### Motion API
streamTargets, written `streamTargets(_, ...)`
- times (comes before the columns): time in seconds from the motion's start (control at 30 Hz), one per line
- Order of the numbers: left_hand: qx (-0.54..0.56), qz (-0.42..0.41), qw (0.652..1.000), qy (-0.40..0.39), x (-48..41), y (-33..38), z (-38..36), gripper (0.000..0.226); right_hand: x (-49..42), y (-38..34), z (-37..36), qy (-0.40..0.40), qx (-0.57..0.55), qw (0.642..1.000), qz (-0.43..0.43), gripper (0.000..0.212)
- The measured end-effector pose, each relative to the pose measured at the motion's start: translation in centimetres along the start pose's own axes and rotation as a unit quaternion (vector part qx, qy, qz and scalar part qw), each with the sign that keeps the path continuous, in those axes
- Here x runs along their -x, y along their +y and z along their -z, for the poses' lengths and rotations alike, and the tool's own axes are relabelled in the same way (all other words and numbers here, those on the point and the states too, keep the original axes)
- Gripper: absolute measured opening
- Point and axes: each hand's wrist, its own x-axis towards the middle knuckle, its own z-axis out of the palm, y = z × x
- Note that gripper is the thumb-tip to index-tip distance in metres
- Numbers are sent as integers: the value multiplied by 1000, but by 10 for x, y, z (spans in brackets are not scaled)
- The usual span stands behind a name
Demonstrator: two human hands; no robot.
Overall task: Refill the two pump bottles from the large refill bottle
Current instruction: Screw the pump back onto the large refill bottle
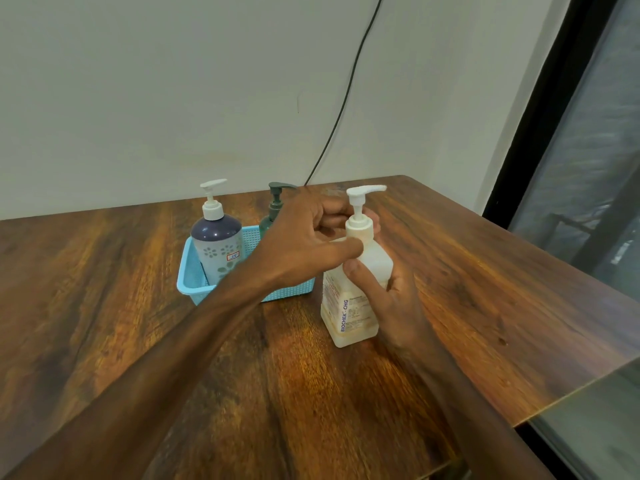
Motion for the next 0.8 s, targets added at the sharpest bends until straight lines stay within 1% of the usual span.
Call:
streamTargets(0.07, 28, 4, 1000, -11, 0, -1, -6, 32, 0, -1, 0, -1, 0, 1000, 3, 70)
streamTargets(0.2, 74, 30, 996, -38, -2, -1, -11, 29, -1, -1, 1, -3, 12, 1000, 4, 66)
streamTargets(0.23, 69, 35, 996, -34, -3, -1, -12, 28, -1, -2, 1, -3, 19, 1000, 3, 64)
streamTargets(0.3, 26, 40, 999, -11, -3, -1, -11, 29, 0, -1, 2, -6, 27, 1000, 4, 59)
streamTargets(0.37, -8, 25, 999, 20, -3, -1, -10, 27, 0, -2, 2, -10, 21, 1000, 6, 57)
streamTargets(0.43, -7, 4, 999, 41, -1, 1, -6, 23, 1, -3, 2, -12, 21, 1000, 7, 52)
streamTargets(0.47, -2, 0, 999, 42, -1, 2, -4, 24, 1, -4, 3, -11, 22, 1000, 5, 49)
streamTargets(0.6, 3, 12, 1000, 13, -2, 7, 2, 33, -1, -5, 2, -6, 6, 1000, -2, 45)
streamTargets(0.7, 16, 39, 999, -4, 2, 3, -1, 46, 1, -8, 7, -31, -18, 999, -28, 56)
streamTargets(0.73, 30, 54, 998, -9, 6, -1, -2, 58, 2, -11, 11, -41, -23, 999, -28, 60)
streamTargets(0.8, 44, 88, 995, -20, 17, -10, 0, 87, 4, -22, 21, -34, -31, 999, 15, 64)
